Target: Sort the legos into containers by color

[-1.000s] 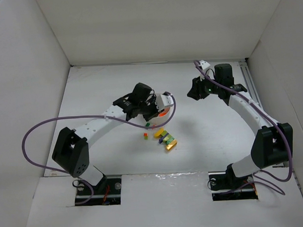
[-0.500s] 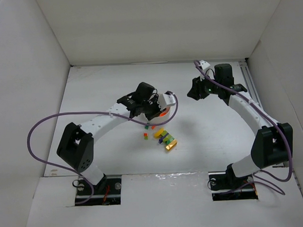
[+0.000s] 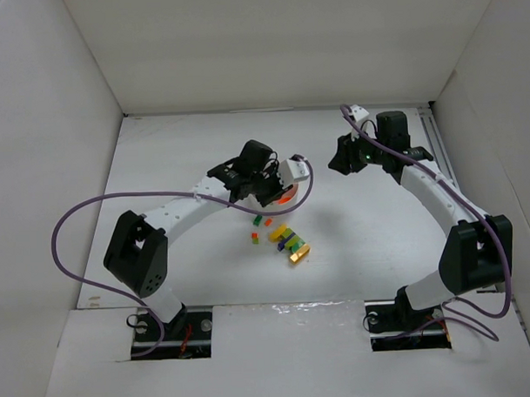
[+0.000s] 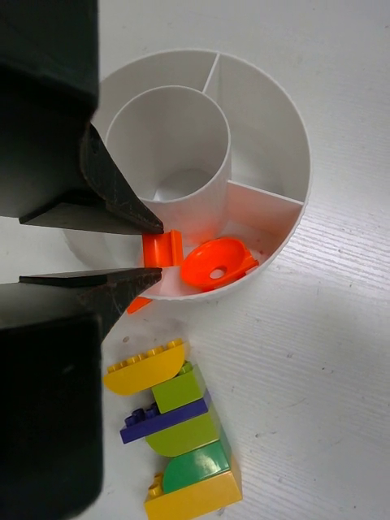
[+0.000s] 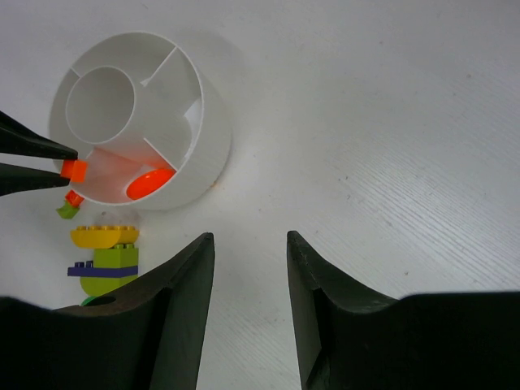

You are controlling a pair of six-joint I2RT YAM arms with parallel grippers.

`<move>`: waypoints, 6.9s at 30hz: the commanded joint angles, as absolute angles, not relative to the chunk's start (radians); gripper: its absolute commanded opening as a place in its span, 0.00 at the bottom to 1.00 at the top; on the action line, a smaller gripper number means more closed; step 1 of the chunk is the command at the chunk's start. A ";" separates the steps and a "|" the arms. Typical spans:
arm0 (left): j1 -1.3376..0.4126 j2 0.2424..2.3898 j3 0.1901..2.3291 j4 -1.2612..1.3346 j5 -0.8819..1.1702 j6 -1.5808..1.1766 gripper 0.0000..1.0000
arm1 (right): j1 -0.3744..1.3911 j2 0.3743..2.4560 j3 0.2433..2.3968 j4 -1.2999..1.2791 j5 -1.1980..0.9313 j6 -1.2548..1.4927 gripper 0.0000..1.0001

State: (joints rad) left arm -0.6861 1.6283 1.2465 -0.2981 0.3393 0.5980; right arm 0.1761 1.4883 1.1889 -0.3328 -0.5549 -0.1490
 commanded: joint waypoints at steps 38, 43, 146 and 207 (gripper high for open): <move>-0.687 1.265 0.815 -0.334 0.419 0.516 0.15 | 0.187 1.513 1.224 -0.325 -0.594 -0.140 0.47; -0.687 1.319 0.787 -0.299 0.358 0.454 0.15 | 0.187 1.513 1.224 -0.325 -0.584 -0.140 0.47; -0.733 1.526 0.842 -0.186 -0.183 -0.541 0.39 | 0.178 1.513 1.197 -0.334 -0.557 -0.167 0.47; -0.860 1.184 0.831 -0.108 -0.249 -0.266 0.00 | 0.150 1.514 1.207 -0.334 -0.623 -0.158 0.47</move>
State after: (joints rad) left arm -0.8352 1.2152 0.7631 -0.1604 -0.2367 -0.3847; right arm 0.1501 1.5127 1.1782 -0.3447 -0.5869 -0.1596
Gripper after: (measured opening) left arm 0.162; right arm 0.464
